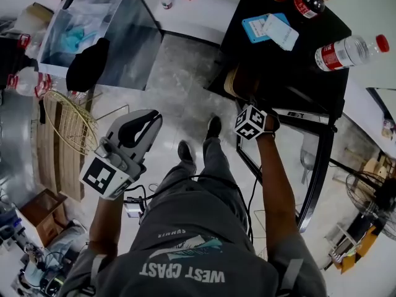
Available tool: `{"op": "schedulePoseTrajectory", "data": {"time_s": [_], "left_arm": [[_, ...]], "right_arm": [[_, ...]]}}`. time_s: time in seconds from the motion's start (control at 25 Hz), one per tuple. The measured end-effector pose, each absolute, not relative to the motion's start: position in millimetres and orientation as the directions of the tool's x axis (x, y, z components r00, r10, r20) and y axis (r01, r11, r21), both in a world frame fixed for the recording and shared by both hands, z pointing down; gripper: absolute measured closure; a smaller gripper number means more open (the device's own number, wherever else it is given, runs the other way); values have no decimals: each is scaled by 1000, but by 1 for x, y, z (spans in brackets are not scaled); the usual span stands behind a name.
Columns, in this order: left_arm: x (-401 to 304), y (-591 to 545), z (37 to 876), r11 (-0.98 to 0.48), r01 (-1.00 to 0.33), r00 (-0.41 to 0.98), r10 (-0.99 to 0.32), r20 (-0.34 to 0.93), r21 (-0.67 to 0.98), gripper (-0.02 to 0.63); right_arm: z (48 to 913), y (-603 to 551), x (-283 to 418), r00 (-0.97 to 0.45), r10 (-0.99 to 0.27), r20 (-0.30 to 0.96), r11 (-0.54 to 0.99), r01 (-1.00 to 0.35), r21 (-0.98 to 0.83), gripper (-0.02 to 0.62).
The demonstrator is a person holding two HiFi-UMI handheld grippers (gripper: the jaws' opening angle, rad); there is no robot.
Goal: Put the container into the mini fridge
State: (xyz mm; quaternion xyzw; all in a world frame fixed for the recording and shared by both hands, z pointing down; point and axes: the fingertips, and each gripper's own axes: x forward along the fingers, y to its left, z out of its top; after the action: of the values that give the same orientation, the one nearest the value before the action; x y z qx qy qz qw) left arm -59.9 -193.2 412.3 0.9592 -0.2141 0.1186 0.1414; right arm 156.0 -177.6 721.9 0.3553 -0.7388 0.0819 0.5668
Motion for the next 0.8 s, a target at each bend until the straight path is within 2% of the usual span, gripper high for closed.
{"op": "schedulePoseTrajectory", "data": {"time_s": [0.8], "left_arm": [[-55,-192,436,-855,-458,869,-374,324,241,566]], "right_arm": [[775,-207,186,1,-453,891,711,-602,363,523]]}}
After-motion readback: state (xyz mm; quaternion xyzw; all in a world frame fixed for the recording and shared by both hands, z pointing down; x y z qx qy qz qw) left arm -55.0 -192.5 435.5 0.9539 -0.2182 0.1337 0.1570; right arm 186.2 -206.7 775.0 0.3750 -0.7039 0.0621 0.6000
